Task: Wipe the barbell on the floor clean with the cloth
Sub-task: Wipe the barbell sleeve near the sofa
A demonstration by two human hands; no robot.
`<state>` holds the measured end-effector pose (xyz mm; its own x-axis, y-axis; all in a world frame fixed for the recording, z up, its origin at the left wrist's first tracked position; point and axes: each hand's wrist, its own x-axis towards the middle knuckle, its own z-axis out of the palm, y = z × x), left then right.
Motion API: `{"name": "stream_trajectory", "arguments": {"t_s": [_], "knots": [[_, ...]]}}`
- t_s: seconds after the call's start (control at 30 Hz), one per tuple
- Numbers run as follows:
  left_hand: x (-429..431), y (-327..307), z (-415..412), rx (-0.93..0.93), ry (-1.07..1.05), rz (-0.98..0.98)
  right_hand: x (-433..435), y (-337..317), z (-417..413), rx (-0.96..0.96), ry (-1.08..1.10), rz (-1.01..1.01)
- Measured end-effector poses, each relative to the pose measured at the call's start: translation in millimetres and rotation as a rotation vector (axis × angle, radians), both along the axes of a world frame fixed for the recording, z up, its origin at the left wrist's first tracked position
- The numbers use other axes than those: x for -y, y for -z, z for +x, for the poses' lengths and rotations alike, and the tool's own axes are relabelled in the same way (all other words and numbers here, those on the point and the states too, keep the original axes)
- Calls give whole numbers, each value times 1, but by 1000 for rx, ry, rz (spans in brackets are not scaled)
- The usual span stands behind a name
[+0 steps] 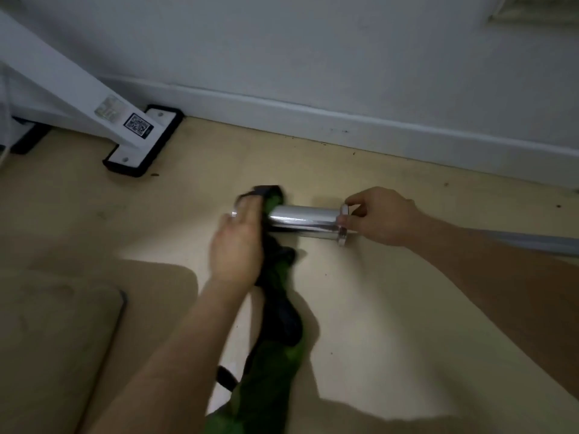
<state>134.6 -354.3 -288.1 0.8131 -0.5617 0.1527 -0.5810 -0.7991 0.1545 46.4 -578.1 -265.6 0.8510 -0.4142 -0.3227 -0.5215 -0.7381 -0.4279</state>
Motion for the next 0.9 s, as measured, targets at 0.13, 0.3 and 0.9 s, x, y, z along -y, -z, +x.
{"name": "stream_trajectory", "arguments": {"t_s": [0.13, 0.3, 0.9], "knots": [[-25, 12, 16, -84, -147, 70, 2, 3, 3, -17, -20, 68], [-19, 5, -32, -215, -368, -397, -4, 2, -2, -17, -17, 4], [39, -14, -28, -33, 128, 173, -33, -9, -61, -54, -286, -288]]}}
